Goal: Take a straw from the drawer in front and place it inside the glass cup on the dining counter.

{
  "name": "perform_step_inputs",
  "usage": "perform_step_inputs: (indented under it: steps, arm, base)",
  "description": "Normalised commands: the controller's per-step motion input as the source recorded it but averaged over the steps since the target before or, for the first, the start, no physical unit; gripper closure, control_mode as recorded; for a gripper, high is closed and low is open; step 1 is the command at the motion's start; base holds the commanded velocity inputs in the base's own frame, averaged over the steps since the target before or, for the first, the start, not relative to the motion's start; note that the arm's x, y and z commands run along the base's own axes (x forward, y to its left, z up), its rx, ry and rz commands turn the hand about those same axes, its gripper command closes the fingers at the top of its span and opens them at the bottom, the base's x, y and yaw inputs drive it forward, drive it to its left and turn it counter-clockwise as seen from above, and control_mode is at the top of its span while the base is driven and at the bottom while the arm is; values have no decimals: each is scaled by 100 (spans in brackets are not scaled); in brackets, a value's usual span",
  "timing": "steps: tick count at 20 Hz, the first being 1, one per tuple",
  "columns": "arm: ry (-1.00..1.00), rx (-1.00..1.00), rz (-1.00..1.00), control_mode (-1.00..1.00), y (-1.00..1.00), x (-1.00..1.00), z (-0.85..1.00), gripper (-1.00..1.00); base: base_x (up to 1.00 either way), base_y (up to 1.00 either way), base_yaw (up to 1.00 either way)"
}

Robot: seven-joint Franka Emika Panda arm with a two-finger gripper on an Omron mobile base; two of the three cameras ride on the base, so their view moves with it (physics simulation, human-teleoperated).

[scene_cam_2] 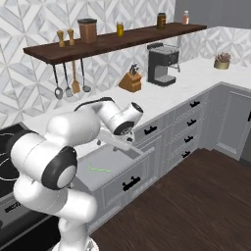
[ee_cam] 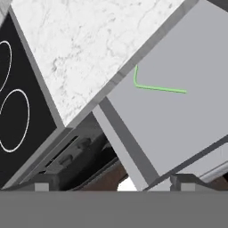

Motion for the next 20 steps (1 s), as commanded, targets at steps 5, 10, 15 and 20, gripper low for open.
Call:
perform_step_inputs:
  steps: [5,10,15,20]
  arm:
    - [8,-13,0,-100,3,41,-32,-100]
    - [0,-5,1,-100,0,29,-45,-100]
    - [1,-6,0,-100,0,29,-43,-100]
    - [3,-8,0,-100,0,25,-43,-100]
  base:
    - [0,0,0]
    - [0,0,0]
    - [0,0,0]
    - [0,0,0]
